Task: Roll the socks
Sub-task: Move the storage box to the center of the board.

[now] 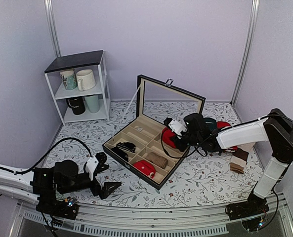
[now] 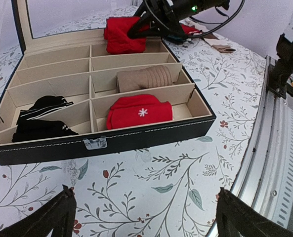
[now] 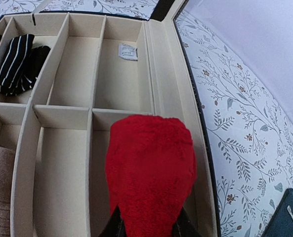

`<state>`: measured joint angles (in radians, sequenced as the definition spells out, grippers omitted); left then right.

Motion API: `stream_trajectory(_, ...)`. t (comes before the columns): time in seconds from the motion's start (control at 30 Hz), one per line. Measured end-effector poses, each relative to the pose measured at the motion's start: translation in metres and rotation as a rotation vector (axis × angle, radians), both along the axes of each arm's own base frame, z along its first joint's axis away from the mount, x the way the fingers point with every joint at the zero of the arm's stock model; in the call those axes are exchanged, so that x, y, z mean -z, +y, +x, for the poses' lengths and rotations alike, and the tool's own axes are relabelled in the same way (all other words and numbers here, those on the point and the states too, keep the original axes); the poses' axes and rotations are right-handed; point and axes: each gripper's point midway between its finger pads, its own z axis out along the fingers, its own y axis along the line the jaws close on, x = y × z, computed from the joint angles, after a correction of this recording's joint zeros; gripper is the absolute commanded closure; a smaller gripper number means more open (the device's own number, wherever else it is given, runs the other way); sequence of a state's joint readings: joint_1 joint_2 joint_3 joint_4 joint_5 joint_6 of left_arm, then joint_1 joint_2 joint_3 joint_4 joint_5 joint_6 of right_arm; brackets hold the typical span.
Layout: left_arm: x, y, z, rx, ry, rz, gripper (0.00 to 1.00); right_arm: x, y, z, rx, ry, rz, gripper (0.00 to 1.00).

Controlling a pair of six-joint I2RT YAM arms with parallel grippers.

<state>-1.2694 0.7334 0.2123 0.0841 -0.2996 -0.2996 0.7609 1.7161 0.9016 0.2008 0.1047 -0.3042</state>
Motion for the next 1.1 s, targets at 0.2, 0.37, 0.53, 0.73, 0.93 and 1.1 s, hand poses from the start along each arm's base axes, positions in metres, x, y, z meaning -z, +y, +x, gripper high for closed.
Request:
stream_trajectory(0.2,0.0,0.0,0.0,0.0,0.0,0.0,0.0,0.015,0.009,-0.022,-0.065,0.014,-0.041,0.99)
stream_trajectory(0.37,0.001,0.0,0.0,0.0,0.001,0.003,0.01,0.021,0.014,-0.034,-0.095,0.023,-0.048,0.99)
stream_trajectory(0.53,0.002,0.0,0.0,0.001,0.002,0.007,0.0,0.022,0.016,-0.036,-0.099,0.024,-0.046,0.99)
stream_trajectory(0.73,0.001,-0.001,0.0,0.001,0.001,0.003,0.0,0.022,0.021,-0.042,-0.111,0.026,-0.045,0.99)
stream_trajectory(0.93,0.001,-0.001,0.0,0.001,0.001,0.002,0.01,0.022,0.034,-0.057,-0.144,0.032,-0.039,0.99)
stream_trajectory(1.1,0.001,-0.001,0.0,0.003,0.002,0.001,0.01,0.023,0.039,-0.064,-0.152,0.035,-0.04,0.99)
